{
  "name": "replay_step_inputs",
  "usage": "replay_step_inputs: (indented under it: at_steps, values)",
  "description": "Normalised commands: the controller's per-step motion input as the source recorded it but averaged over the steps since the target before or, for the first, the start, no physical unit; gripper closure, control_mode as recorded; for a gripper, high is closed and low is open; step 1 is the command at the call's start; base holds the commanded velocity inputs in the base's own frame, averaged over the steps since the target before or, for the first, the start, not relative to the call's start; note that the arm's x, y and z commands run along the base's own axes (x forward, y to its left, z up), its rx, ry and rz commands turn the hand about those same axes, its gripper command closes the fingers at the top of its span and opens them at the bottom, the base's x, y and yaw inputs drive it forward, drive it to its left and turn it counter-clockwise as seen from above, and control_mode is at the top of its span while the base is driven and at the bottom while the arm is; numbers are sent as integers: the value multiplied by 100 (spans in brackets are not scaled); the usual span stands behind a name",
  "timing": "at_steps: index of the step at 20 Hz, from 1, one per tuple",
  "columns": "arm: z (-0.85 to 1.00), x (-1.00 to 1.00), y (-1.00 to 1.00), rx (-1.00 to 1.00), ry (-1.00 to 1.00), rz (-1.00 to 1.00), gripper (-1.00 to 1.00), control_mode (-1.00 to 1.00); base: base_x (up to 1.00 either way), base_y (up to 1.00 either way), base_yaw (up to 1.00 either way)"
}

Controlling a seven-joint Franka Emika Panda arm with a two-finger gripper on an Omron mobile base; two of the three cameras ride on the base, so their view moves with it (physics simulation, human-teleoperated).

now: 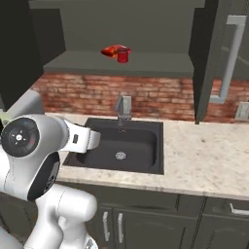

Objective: Pick the avocado and bread from the counter and place them on the plate. Then pick the jam from the cabinet and place it next to the plate. Lastly close the cabinet door.

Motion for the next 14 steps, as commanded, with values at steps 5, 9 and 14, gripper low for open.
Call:
replay_step_inputs:
  at_steps: [5, 9, 14]
  values:
    - [0, 0, 0, 0, 0, 0, -100, 100, 72, 1, 0]
    - [0, 0, 0, 0, 0, 0, -100, 100, 66, 0, 9]
    - [0, 0, 0, 0, 0, 0, -100, 100, 60, -4, 19]
